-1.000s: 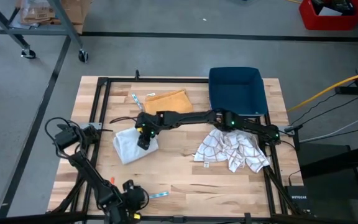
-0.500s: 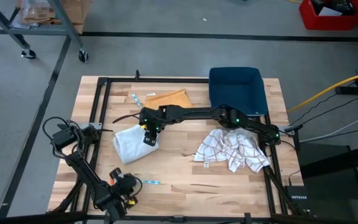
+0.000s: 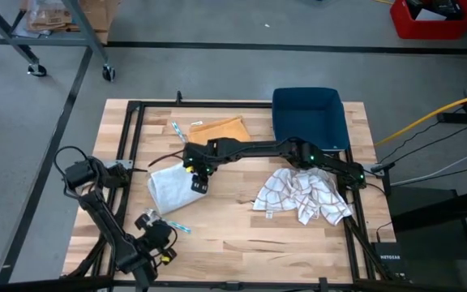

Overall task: Fold towel
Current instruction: Fold the left white towel

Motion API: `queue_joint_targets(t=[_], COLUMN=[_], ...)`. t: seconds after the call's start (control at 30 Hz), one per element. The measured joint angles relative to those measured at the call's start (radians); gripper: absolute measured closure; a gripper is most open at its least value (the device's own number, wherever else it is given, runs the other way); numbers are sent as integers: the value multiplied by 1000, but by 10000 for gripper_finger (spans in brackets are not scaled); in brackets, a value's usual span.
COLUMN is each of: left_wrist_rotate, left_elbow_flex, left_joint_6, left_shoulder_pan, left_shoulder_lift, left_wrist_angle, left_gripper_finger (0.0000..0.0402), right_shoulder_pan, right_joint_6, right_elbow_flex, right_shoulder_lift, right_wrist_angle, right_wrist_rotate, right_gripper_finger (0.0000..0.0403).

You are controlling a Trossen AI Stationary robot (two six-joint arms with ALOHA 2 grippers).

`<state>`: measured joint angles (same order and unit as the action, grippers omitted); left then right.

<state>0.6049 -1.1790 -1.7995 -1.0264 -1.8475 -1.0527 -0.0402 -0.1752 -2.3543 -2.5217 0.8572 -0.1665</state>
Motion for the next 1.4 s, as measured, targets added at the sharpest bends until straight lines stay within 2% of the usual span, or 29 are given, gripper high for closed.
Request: queue_joint_targets(t=[0.23, 0.47, 0.6, 0.77, 0.87, 1.1, 1.33, 1.4], left_wrist_rotate=[75, 82, 18, -112, -148, -256, -361, -343], left_elbow_flex=[19, 101, 121, 126, 124, 118, 101, 101], left_joint_6=[100, 320, 435, 502, 495, 359, 166, 127], left_shoulder_pan=[82, 204, 236, 234, 213, 132, 17, -10], left_shoulder_lift=[7, 6, 6, 8, 9, 11, 60, 97], left_wrist_angle=[48, 271, 385, 399, 368, 329, 332, 331], left_gripper_finger=[355, 355, 355, 355, 355, 355, 355, 355], right_shoulder_pan=[2, 2, 2, 2, 2, 2, 1, 1], right_joint_6=[-1, -2, -2, -2, -2, -3, -2, -2], right_elbow_flex=[0, 0, 0, 0, 0, 0, 0, 0], right_shoulder_lift=[0, 0, 0, 0, 0, 0, 6, 17], right_wrist_angle=[-54, -53, -45, -45, -44, -21, 9, 8], right_wrist_rotate=[1, -1, -2, -2, -2, -64, -53, -26], right_gripper_finger=[207, 207, 207, 207, 207, 207, 207, 207])
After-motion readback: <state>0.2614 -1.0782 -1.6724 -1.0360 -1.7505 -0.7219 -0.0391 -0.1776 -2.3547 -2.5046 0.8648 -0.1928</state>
